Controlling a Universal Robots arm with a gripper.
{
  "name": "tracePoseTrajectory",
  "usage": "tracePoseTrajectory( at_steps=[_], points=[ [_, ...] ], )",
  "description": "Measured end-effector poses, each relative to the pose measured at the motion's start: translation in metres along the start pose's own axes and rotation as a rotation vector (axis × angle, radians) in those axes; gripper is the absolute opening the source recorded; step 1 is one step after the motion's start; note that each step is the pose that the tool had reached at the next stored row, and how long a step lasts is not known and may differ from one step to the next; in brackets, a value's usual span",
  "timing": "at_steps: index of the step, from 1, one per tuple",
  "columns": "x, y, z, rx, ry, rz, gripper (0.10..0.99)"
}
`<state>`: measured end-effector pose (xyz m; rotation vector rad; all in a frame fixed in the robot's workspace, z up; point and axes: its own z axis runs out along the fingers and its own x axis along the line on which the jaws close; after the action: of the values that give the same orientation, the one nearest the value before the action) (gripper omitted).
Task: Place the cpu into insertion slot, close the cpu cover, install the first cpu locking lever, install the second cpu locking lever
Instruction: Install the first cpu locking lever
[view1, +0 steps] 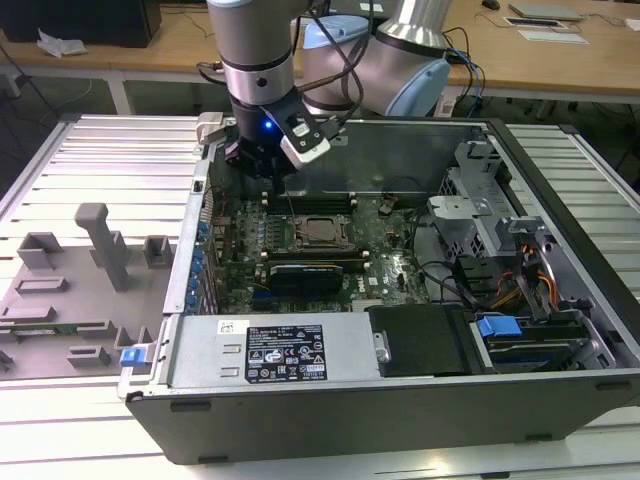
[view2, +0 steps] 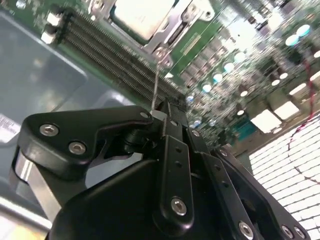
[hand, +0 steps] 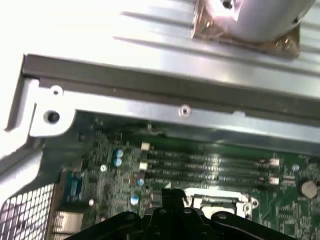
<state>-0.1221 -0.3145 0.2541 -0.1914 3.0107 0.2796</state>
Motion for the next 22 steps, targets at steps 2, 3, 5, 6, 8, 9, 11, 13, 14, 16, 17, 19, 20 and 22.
tracePoseTrajectory(
  at_steps=[2,3,5,6,8,9,11,13,14,16,17,19,20,22],
  points=[
    [0.0,0.0,0.0,0.0,-0.0001,0.0,0.106],
    [-0.0001,0.0,0.0,0.0,-0.0001,0.0,0.106],
    [-0.0047,-0.0007,0.0005,0.0,-0.0001,0.0,0.106],
    [-0.0068,-0.001,0.0007,0.0,0.0,0.0,0.106],
    [-0.013,-0.0019,0.0013,0.0,0.0,0.0,0.106],
    [-0.0158,-0.0024,0.0016,0.0,0.0,0.0,0.106],
    [-0.0254,-0.0039,0.0026,0.0,0.0,0.0,0.106],
    [-0.0346,-0.0054,0.0036,0.0,0.0001,0.0,0.106],
    [-0.0377,-0.0059,0.004,0.0,0.0001,0.0,0.106],
    [-0.0463,-0.0074,0.0049,0.0,0.0001,0.0,0.106],
    [-0.0484,-0.0078,0.0051,0.0,0.0001,0.0,0.106],
    [-0.0526,-0.0085,0.0055,0.0,0.0002,0.0,0.106],
    [-0.0539,-0.0088,0.0056,0.0,0.0001,0.0,0.106],
    [-0.054,-0.0088,0.0057,0.0,0.0001,0.0,0.106]
  ],
)
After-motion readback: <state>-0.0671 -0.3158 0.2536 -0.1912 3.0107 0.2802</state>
